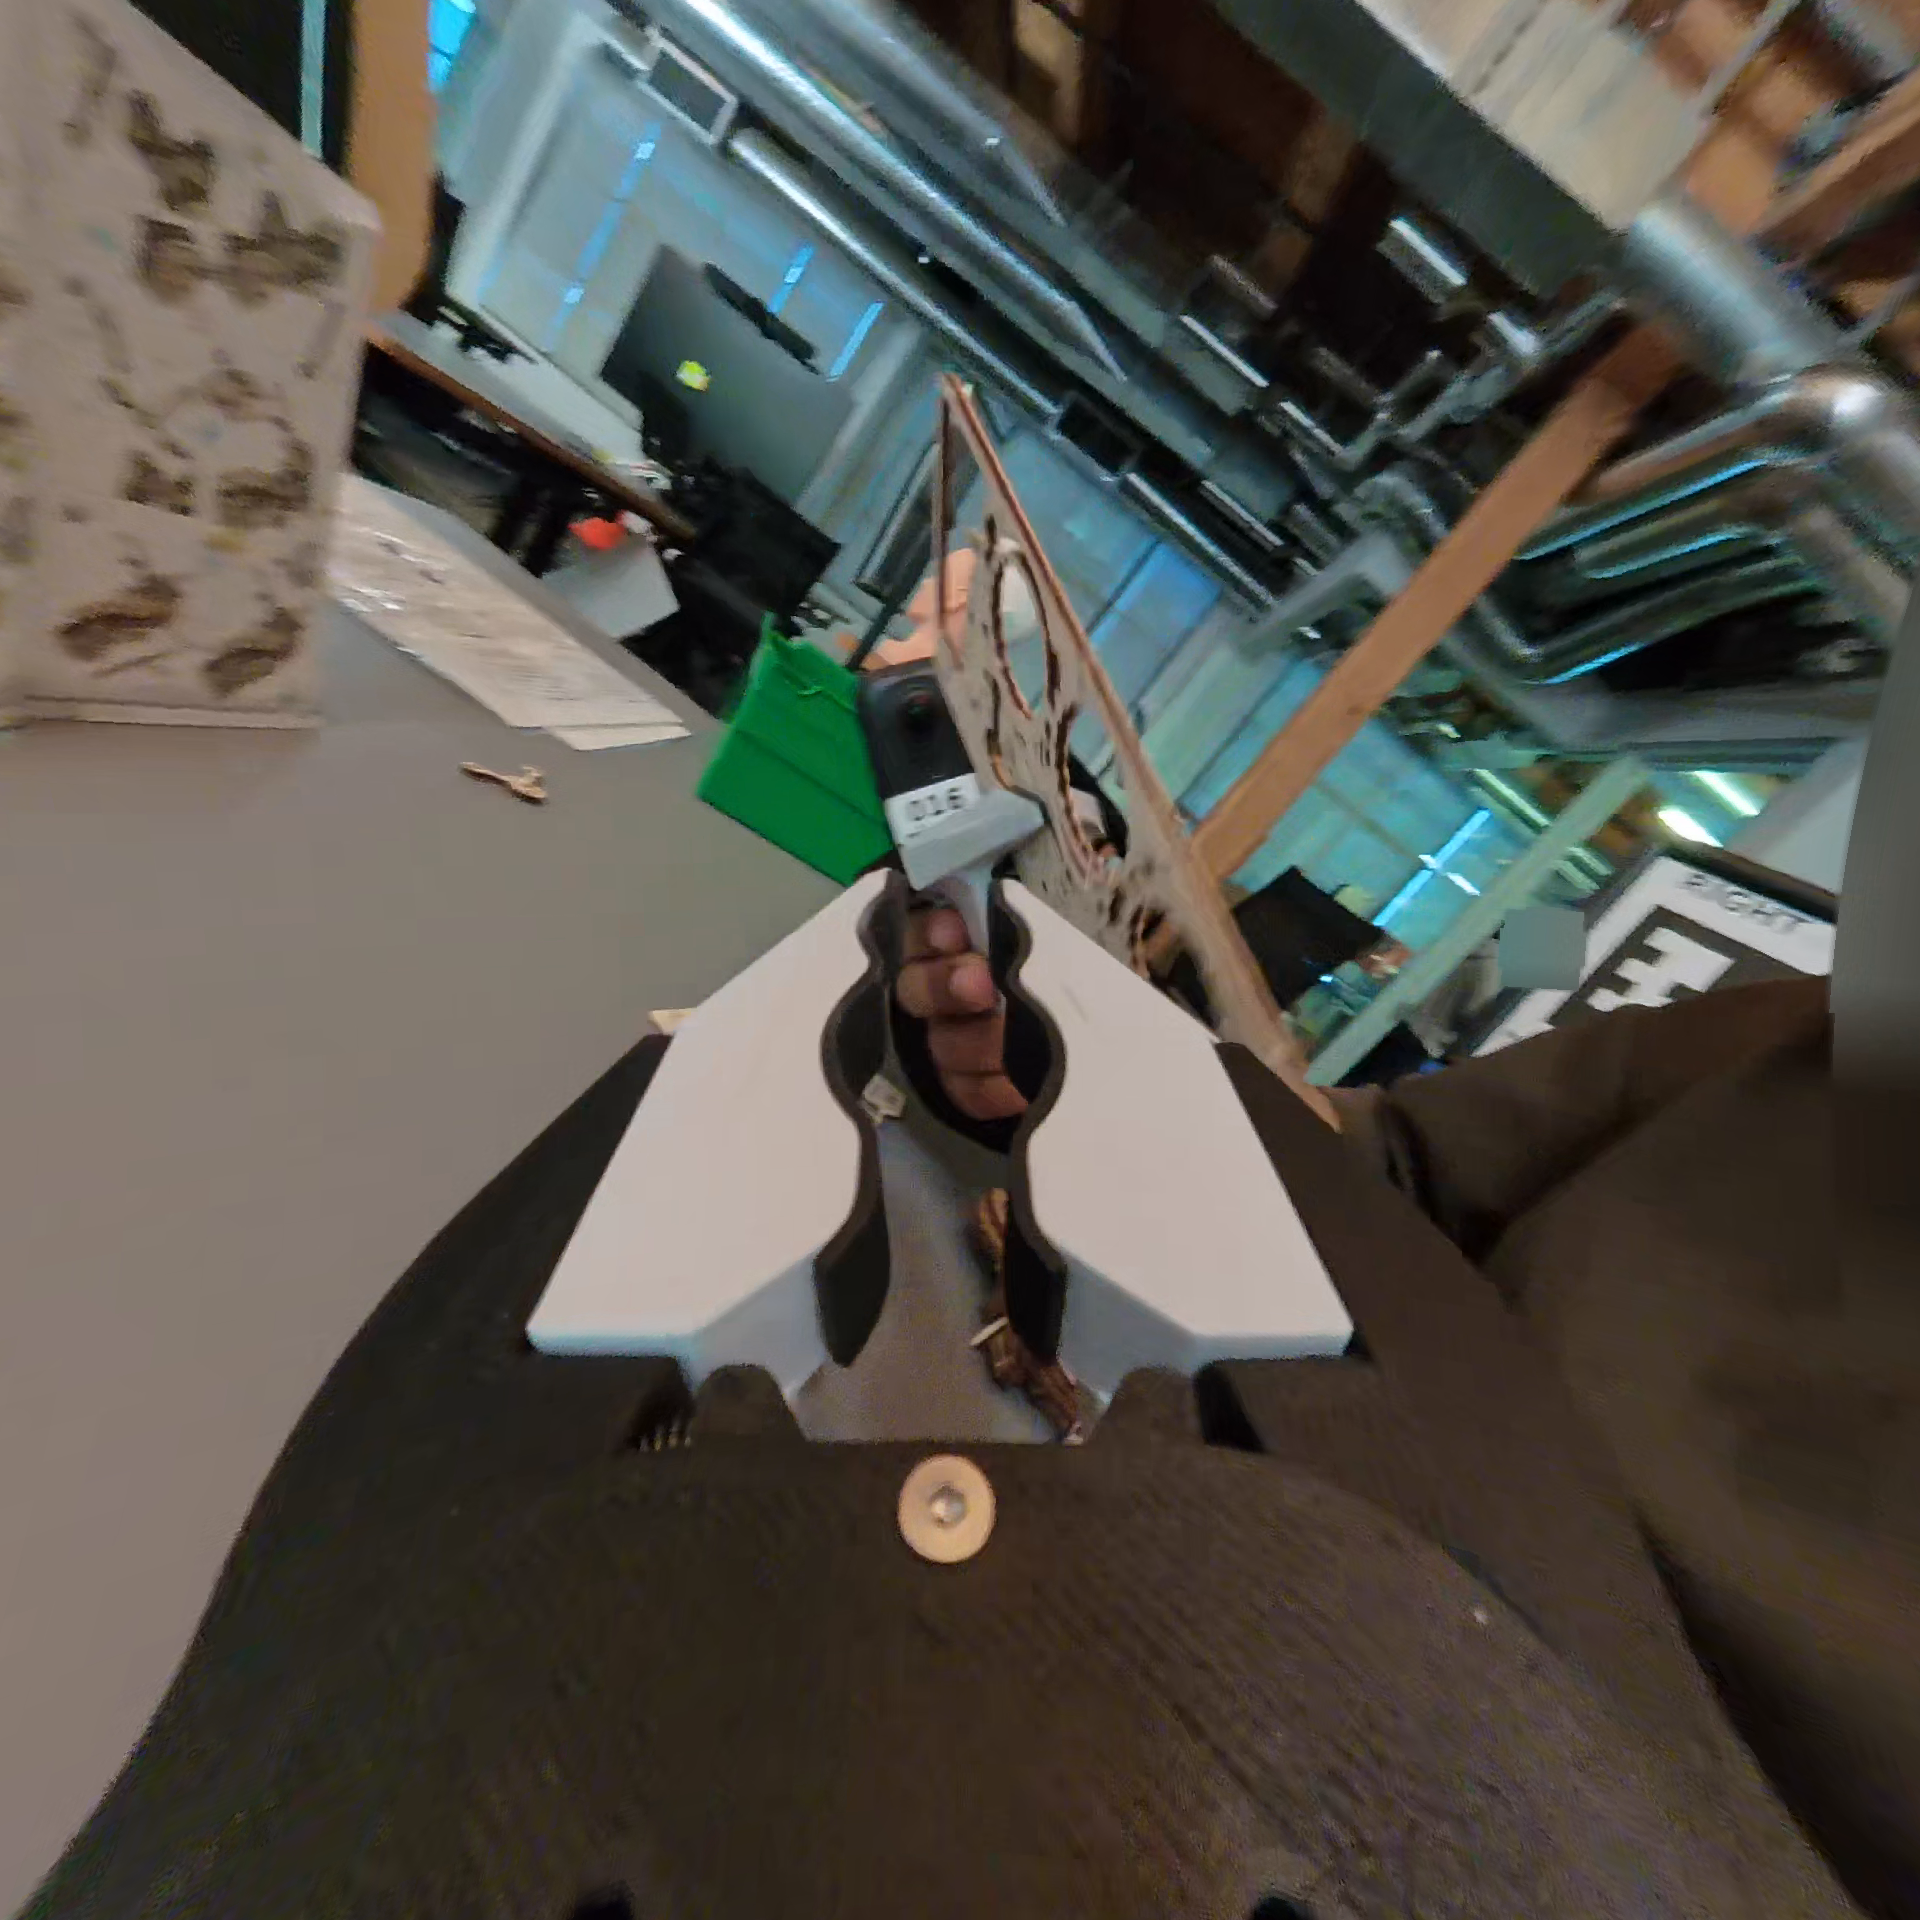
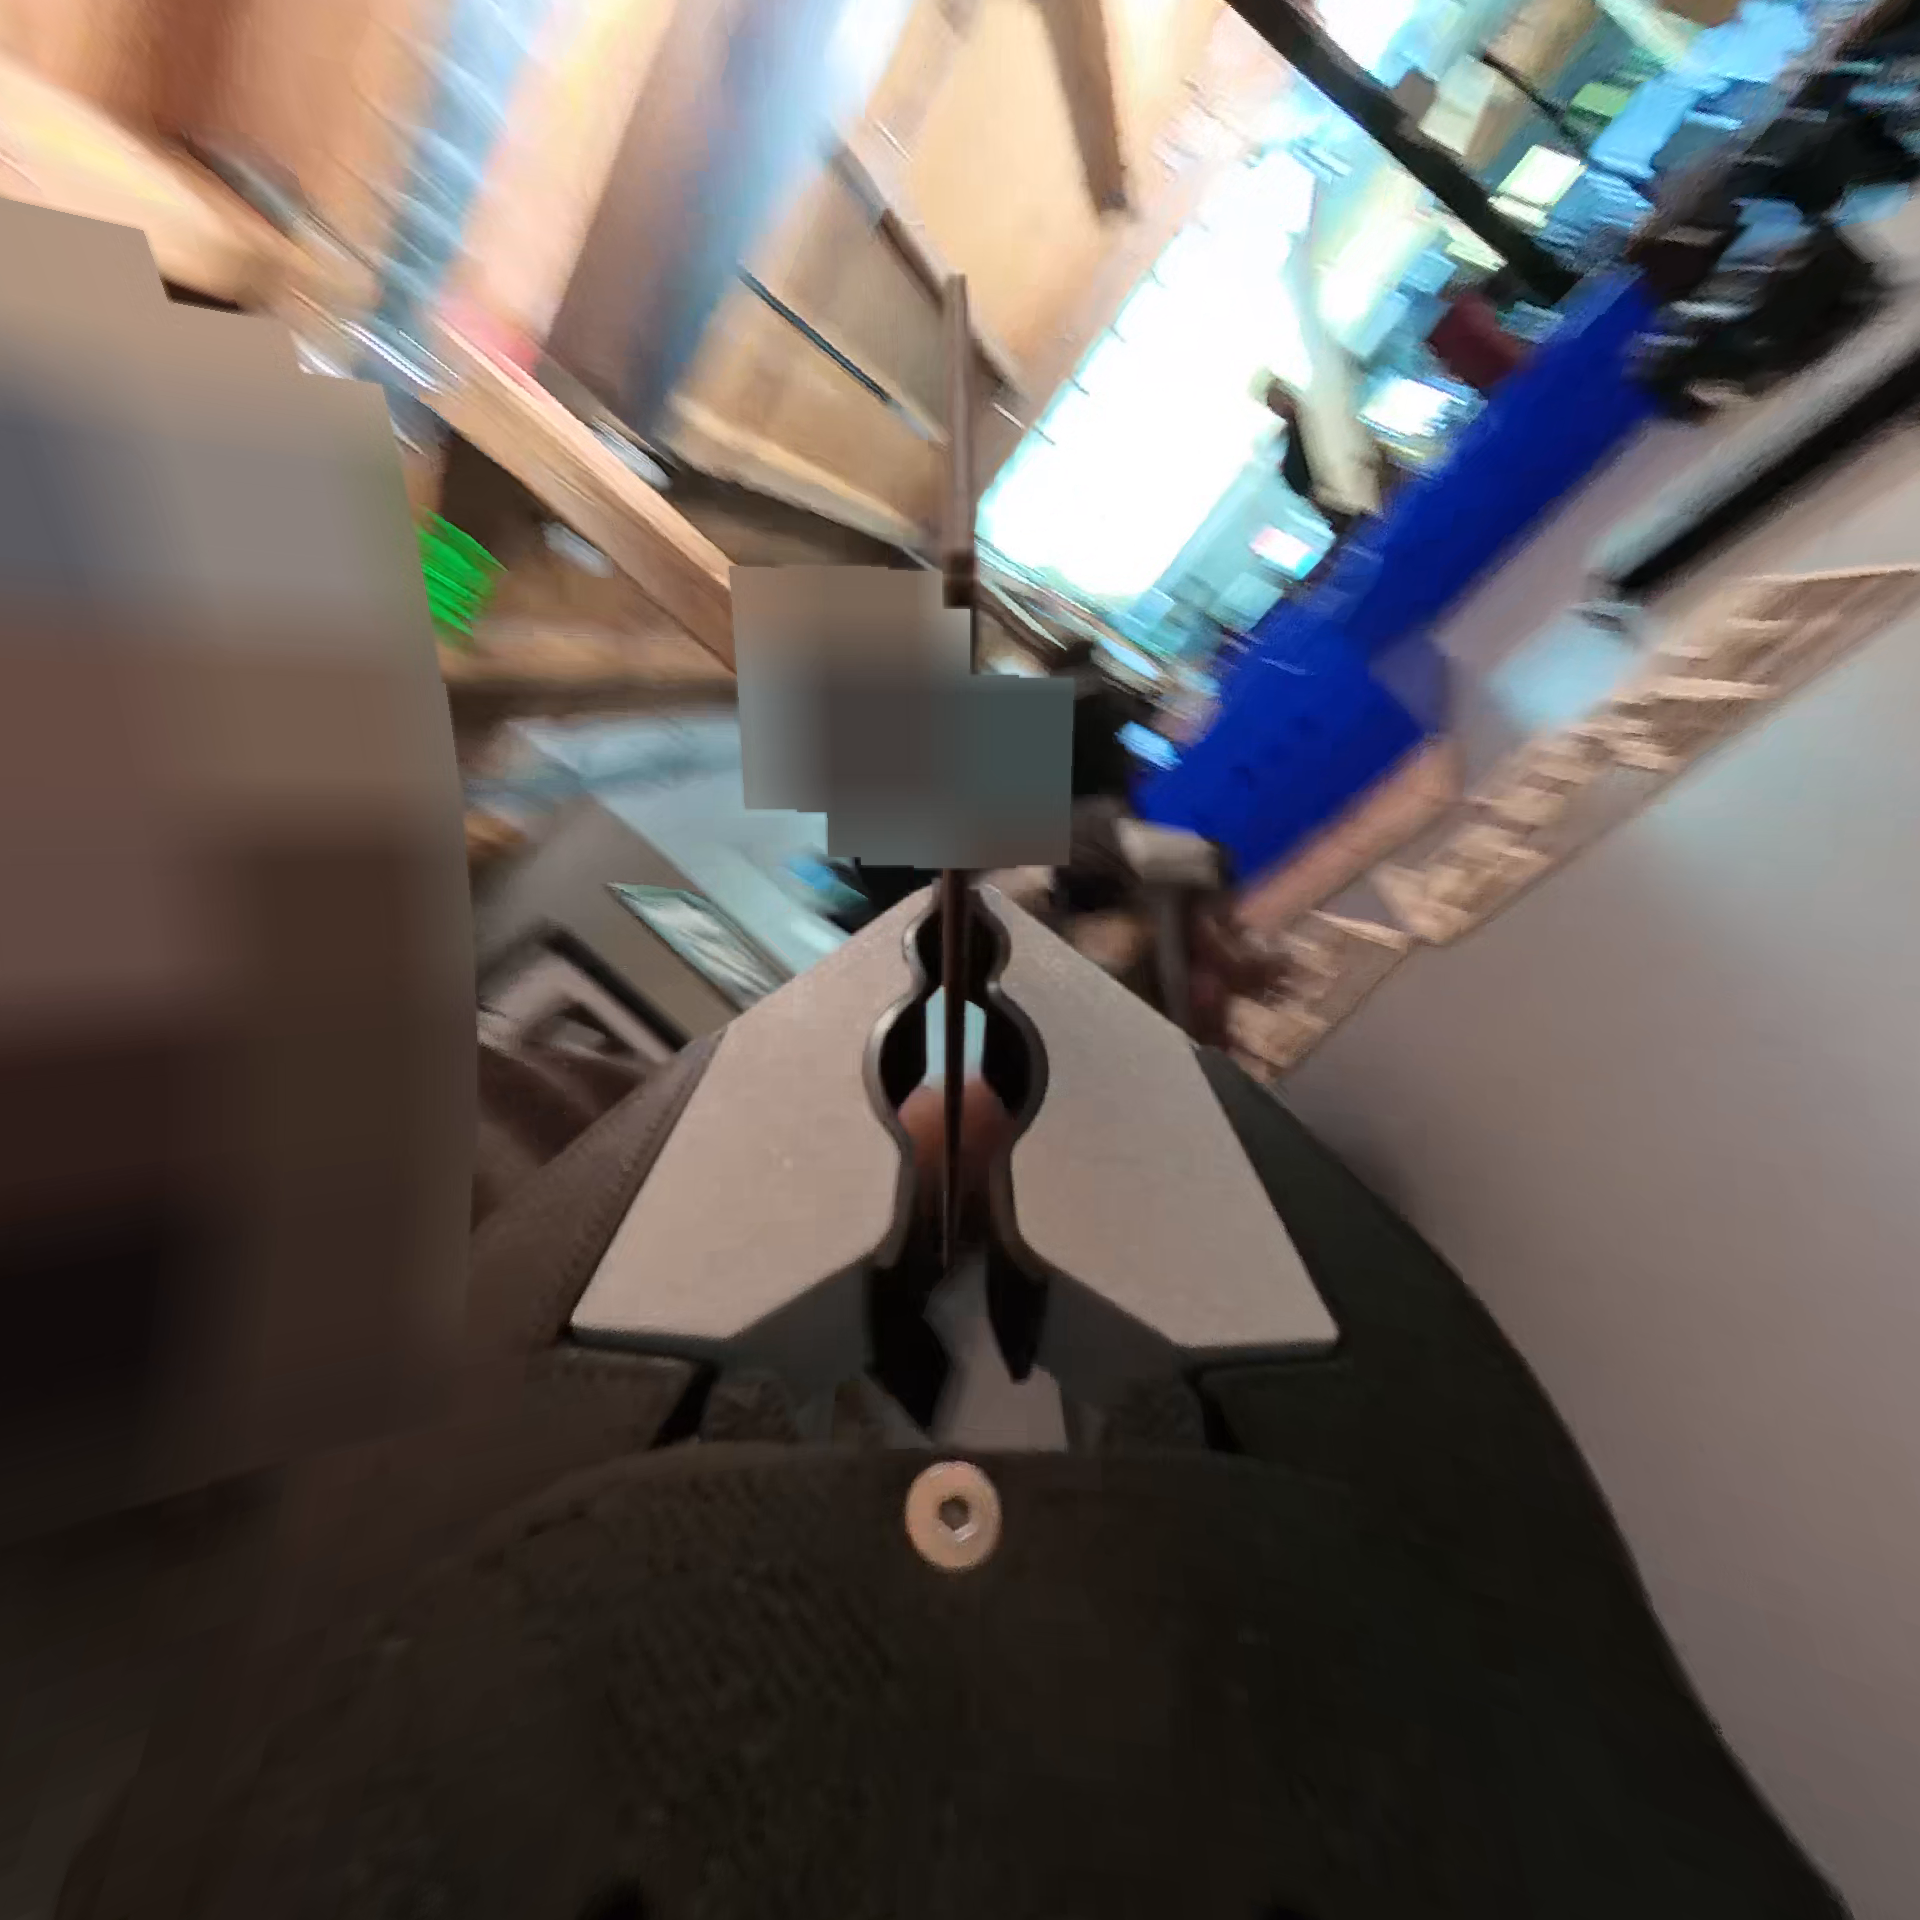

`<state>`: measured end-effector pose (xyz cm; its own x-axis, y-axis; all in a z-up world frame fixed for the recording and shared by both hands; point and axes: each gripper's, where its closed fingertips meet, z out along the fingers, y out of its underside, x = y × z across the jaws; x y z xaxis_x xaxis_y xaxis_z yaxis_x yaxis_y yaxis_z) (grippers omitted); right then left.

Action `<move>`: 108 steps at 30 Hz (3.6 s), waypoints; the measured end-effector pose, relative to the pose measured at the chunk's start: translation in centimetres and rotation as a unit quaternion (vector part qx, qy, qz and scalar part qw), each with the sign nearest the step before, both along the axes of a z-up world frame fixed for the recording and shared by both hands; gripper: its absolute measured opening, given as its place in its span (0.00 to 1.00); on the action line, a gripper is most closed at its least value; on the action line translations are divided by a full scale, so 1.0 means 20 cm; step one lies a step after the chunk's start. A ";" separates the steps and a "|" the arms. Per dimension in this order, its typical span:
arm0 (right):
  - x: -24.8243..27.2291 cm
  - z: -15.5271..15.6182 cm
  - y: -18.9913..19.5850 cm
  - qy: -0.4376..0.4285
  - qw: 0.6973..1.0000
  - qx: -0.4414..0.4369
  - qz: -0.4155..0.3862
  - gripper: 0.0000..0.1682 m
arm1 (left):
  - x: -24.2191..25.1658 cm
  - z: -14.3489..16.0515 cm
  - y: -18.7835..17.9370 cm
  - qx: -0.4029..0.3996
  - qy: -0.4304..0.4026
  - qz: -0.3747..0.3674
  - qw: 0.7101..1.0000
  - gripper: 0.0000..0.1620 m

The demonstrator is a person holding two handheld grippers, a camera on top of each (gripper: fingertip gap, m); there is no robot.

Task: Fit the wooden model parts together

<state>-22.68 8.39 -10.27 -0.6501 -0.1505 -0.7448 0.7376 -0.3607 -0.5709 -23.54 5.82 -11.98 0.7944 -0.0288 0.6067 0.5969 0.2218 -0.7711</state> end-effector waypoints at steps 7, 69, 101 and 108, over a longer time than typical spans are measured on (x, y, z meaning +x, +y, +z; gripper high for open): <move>-0.08 -0.15 0.03 0.033 0.980 0.186 -0.067 0.00 | -0.09 -0.04 -0.05 -0.050 0.003 0.045 0.998 0.14; -0.07 -0.33 -0.07 0.025 0.953 0.287 -0.090 0.01 | -0.07 -0.28 0.06 -0.180 -0.067 0.072 0.979 0.16; -0.04 -0.38 -0.10 0.104 0.918 0.368 -0.103 0.01 | -0.10 -0.33 0.03 -0.201 -0.044 0.117 0.972 0.13; -0.04 -0.32 -0.09 0.067 0.944 0.310 -0.088 0.01 | -0.09 -0.26 0.04 -0.193 -0.018 0.106 0.975 0.12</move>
